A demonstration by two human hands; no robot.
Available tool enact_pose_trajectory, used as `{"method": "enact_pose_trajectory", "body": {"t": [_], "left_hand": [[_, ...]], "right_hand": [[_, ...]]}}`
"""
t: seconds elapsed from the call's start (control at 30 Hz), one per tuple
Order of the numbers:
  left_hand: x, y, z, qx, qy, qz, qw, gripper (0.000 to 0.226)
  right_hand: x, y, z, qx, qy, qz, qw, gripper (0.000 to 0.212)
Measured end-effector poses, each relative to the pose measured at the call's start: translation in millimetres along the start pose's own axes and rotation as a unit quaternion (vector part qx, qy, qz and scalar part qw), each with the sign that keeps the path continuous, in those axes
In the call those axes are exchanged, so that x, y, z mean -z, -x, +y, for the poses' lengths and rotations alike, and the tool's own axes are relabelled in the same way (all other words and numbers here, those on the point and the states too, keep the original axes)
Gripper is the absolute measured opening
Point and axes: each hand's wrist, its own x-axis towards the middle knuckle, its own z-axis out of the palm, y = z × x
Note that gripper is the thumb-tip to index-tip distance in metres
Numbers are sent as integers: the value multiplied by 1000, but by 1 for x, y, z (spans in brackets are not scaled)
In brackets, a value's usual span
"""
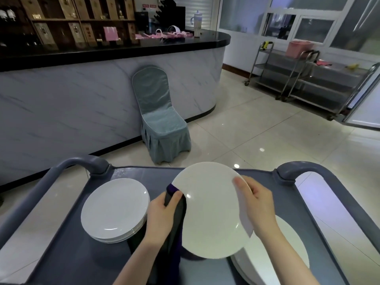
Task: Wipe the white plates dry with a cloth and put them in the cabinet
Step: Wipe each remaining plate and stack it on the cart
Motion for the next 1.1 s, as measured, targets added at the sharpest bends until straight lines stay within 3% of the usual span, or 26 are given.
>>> {"method": "enact_pose_trajectory", "body": {"t": [0.23, 0.3, 0.37, 0.47, 0.57, 0.67, 0.77, 0.93, 1.03, 1.1], "left_hand": [[26, -13, 11, -122, -100, -101, 982, 22], [25, -13, 15, -132, -117, -126, 976, 25], [24, -14, 19, -125, -91, -101, 983, 23], [19, -12, 21, -75, -6, 13, 997, 24], [0, -6, 17, 50, 145, 94, 984, 37], [-8, -1, 11, 91, 196, 110, 970, 40], [0, -7, 7, 68, 165, 106, 978, 42], [14, -14, 22, -93, 5, 59, 994, 45], [12, -16, 36, -201, -71, -60, 975, 35], [8, -16, 38, -232, -102, -113, 961, 36]], "right_hand": [[-17, 17, 1, 59, 80, -162, 982, 22], [-21, 18, -3, 59, 78, -176, 980, 25], [-17, 13, -8, 73, 57, -137, 986, 27], [-19, 9, -9, 50, -45, 1, 998, 33], [-41, 19, -7, -25, -232, 136, 963, 50], [-48, 26, 8, -81, -244, 174, 950, 38], [-31, 32, 15, -75, -169, 67, 980, 17], [5, 0, -3, 21, -21, -86, 996, 22], [4, -14, -19, 76, 140, -246, 956, 9], [-4, -13, -17, 113, 197, -283, 932, 17]]}}
